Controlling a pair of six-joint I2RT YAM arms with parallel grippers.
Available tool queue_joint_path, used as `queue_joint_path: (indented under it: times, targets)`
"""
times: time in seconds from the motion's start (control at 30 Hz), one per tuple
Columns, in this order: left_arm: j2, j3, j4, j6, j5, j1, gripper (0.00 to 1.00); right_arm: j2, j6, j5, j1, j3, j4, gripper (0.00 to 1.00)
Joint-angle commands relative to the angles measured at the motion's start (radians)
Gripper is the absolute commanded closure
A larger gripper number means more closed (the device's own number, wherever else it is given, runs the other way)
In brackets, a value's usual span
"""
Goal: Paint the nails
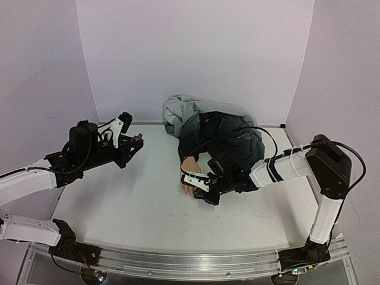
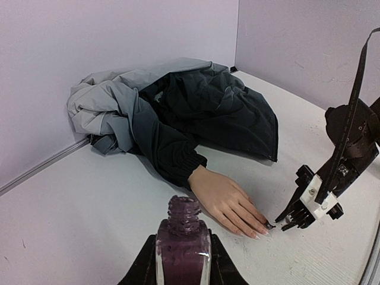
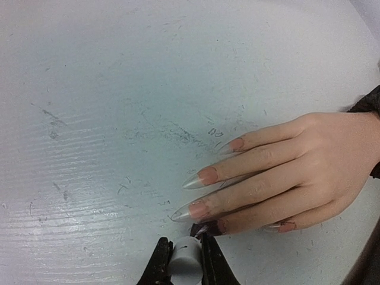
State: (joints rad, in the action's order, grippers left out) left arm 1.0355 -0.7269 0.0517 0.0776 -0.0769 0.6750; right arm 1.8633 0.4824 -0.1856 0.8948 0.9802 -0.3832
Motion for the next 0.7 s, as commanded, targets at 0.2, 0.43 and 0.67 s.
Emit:
queue_joint_path:
  times: [0.2,0.43,0.67]
  targets:
    - [-0.01,-0.06,0.05,-0.009,-0.01,-0.005,1.0,-0.147,-0.021,0.014,0.009,-0.066,-0.097,1.0]
    - [-0.005,-0.06,0.05,-0.01,-0.011,-0.005,1.0,-0.101,-0.03,0.036,0.009,-0.035,-0.095,1.0]
    - [-0.004,-0.06,0.05,-0.01,-0.011,-0.005,1.0,-0.066,-0.03,0.036,0.009,-0.014,-0.091,1.0]
